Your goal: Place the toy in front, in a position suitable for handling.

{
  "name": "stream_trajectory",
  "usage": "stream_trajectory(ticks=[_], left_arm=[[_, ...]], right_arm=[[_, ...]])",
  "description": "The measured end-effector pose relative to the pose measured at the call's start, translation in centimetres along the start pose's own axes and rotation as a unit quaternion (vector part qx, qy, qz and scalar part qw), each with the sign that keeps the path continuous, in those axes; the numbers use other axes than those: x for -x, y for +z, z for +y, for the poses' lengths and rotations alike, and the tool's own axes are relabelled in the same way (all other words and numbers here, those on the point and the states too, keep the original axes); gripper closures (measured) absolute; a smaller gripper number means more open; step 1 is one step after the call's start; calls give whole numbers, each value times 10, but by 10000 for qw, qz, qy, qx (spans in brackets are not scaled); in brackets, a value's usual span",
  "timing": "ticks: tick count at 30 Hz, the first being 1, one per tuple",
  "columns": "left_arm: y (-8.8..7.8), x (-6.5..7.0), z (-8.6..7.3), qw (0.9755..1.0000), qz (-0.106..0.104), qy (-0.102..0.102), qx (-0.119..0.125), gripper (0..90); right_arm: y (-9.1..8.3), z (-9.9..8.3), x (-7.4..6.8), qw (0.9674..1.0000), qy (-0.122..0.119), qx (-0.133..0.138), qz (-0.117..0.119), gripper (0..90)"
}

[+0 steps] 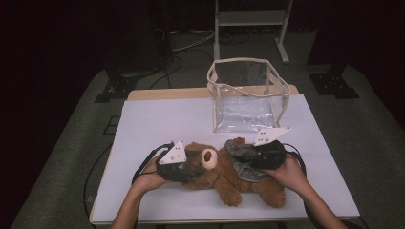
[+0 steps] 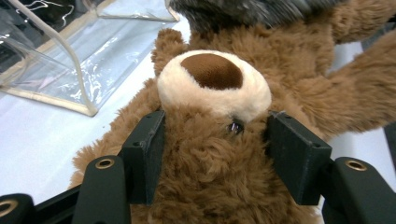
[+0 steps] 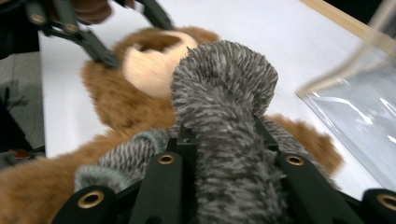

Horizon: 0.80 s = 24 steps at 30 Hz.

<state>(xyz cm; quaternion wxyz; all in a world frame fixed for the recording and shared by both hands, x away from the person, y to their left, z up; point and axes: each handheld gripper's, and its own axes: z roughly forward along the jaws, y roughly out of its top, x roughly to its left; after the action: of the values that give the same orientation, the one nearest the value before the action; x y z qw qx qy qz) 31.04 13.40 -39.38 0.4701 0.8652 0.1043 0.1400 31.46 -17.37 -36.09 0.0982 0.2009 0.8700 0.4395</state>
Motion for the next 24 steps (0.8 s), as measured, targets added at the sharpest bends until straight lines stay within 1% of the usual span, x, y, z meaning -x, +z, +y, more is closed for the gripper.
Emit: stream_trajectory(ticks=[1, 4, 6, 8, 9, 11, 14, 16, 17, 19, 20, 21, 22, 24], left_arm=[[0, 0, 0, 10000, 14, -16, 17, 392], [1, 0, -1, 10000, 66, -63, 32, 393], [0, -1, -1, 9999, 97, -28, -4, 395], [0, -1, -2, 10000, 90, -21, -20, 394], [0, -1, -2, 10000, 83, -29, -15, 393], [0, -1, -2, 9999, 93, -38, -18, 393], [1, -1, -1, 10000, 71, -65, -23, 394], [2, 0, 0, 9999, 70, -79, -19, 394], [2, -1, 0, 9999, 84, -79, -28, 393], [1, -1, 0, 9999, 124, -87, -52, 394], [1, -1, -1, 9999, 118, -104, -61, 393], [1, -1, -1, 9999, 106, -112, -56, 394], [1, -1, -1, 9999, 98, -118, -52, 394], [1, -1, -1, 9999, 81, -136, -57, 394]], right_arm=[[3, 3, -2, 10000, -46, -37, 50, 713], [19, 12, -15, 9990, -310, -255, 219, 713], [24, 14, -23, 9979, -491, -329, 269, 713], [25, 12, -30, 9967, -616, -400, 347, 713], [24, 10, -32, 9965, -639, -415, 355, 714], [19, 5, -33, 9964, -605, -413, 418, 715], [9, -3, -33, 9970, -450, -355, 530, 715], [7, -2, -35, 9969, -419, -358, 556, 715], [8, 1, -38, 9965, -486, -390, 558, 715], [12, 3, -42, 9952, -570, -447, 656, 715], [16, 4, -45, 9939, -665, -526, 701, 714], [18, 3, -48, 9929, -769, -613, 667, 715], [19, 1, -50, 9924, -821, -658, 636, 715], [14, -5, -50, 9935, -775, -577, 608, 715]])
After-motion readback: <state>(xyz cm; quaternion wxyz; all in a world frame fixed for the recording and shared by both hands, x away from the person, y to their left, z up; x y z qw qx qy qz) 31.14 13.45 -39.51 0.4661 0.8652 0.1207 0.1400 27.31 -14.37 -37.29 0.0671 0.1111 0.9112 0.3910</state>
